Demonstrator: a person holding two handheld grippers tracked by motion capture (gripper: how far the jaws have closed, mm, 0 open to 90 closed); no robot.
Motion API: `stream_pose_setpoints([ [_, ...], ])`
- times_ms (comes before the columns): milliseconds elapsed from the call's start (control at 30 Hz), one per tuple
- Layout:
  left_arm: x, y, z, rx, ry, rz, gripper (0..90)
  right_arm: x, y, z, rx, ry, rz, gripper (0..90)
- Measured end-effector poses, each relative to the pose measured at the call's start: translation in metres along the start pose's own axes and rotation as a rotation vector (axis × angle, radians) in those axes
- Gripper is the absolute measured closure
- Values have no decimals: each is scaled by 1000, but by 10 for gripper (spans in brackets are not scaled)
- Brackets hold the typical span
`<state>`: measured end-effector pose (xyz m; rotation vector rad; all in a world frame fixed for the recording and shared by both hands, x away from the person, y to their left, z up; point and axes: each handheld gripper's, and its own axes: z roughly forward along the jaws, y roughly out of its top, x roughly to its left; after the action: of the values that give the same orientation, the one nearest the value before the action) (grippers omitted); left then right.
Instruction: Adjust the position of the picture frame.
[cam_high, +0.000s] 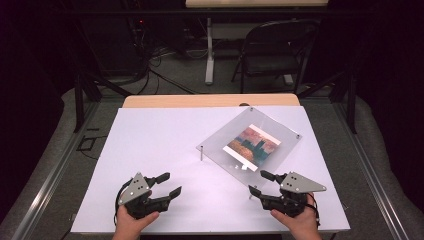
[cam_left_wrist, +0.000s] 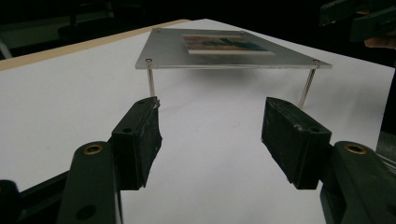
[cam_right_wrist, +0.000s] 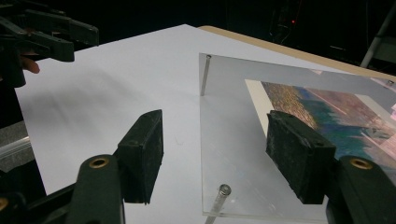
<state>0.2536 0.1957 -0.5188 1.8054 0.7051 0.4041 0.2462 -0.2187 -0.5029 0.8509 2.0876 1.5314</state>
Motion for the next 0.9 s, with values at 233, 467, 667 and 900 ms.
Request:
stream_pose_setpoints([
  [233,2,-1,3,38,7,-14,370,1,1,0,-1,3,-5,371],
  [467,3,-3,7,70,39,-26,355,2,1,2,3,1,-13,369],
  [667,7,-2,13,77,52,-38,351,3,2,3,12,-2,-23,373],
  [900,21,7,24,94,34,-88,378,0,3,1,13,-11,1,396],
])
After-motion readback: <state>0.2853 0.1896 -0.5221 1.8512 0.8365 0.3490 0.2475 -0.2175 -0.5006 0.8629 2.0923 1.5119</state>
